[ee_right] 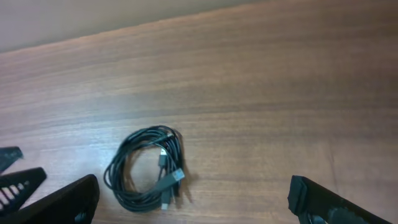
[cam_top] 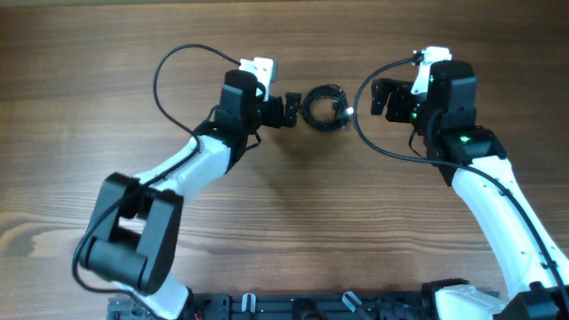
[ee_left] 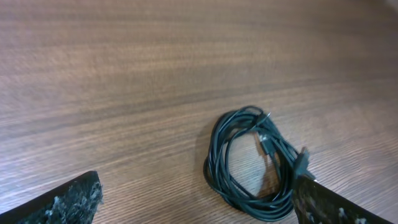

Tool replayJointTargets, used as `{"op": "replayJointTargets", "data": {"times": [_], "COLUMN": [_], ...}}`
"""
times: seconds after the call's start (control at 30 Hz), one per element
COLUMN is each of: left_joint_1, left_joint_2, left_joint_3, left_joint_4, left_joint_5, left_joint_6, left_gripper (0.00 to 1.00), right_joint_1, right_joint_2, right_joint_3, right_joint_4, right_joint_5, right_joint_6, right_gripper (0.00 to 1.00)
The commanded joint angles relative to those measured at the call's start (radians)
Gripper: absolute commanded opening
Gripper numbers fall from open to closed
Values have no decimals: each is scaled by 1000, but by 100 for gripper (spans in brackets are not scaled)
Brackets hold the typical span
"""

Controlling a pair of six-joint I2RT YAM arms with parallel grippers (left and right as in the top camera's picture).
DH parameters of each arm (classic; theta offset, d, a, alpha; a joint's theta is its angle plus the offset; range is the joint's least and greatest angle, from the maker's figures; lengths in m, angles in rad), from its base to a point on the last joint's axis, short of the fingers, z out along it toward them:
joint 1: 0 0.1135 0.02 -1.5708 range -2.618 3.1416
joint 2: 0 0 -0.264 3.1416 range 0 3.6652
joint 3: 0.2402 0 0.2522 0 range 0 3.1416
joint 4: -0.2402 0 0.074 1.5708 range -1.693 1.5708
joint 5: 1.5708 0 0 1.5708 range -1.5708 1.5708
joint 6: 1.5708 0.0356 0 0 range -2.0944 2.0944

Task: Untangle cables
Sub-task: 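Lower the left gripper onto the cable coil and grasp a loop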

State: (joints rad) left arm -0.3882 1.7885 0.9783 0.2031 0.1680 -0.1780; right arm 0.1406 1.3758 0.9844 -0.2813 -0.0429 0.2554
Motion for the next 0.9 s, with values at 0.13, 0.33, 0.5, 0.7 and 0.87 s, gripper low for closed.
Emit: {"op": "replayJointTargets", "data": {"times": [0.13,0.33,0.5,0.7,0.87], "left_joint_1": [-71,-105,-105,-106,-110], "left_joint_2": [108,168,241,280,286], "left_joint_3": [44,50,78,105,122], "left_joint_4": [26,71,79,95,104], "left_joint_5": [-10,-101,-144,-127,-82], "left_joint_6": [13,13,17,17,16], "left_gripper": [99,92,89,84,83], "right_joint_1": [2,2,2,2,2], "right_joint_2": [8,8,6,0,0], "right_joint_3": [23,23,23,23,23], "right_joint_4": [-49,-74,-95,-118,-132], "right_joint_5": [77,99,99,98,98], "right_joint_6": [118,141,150,164,167], "right_gripper": [100,100,100,100,100]}}
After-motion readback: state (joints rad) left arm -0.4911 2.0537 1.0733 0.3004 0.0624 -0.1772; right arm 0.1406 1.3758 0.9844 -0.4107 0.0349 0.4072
